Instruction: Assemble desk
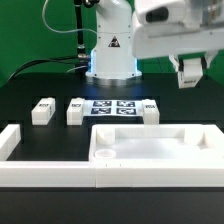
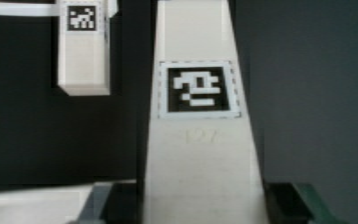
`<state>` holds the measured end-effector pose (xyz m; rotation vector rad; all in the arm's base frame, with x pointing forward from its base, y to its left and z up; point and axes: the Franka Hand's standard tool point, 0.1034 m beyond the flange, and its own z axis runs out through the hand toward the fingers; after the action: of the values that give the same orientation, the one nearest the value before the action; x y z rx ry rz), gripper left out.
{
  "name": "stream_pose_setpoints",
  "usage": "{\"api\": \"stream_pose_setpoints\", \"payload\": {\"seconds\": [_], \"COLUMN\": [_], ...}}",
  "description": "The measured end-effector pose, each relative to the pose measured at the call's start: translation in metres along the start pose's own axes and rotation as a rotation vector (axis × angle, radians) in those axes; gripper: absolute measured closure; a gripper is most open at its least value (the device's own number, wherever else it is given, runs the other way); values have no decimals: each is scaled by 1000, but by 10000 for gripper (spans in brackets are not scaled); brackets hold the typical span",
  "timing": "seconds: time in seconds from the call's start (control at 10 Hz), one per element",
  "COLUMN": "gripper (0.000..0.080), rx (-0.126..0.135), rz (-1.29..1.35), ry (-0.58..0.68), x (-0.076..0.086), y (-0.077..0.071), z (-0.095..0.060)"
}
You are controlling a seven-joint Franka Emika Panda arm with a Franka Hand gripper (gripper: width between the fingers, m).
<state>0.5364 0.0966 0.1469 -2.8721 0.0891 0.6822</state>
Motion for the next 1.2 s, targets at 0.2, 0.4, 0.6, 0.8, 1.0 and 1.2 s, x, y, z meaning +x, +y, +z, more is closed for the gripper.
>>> {"api": "stream_pose_setpoints", "payload": {"seconds": [0.2, 0.4, 0.6, 0.8, 1.0, 1.2], "gripper": [509, 509, 509, 509, 509, 509], "rx": [21, 22, 15, -19, -70, -84], "rz": [-35, -55, -49, -94, -182, -209], "ry": [143, 294, 403, 606, 720, 904], "x": [27, 45, 45, 58, 72, 77], "y": [2, -6, -3, 2, 3, -1], "z": [-54, -77, -75, -71, -85, -88]}}
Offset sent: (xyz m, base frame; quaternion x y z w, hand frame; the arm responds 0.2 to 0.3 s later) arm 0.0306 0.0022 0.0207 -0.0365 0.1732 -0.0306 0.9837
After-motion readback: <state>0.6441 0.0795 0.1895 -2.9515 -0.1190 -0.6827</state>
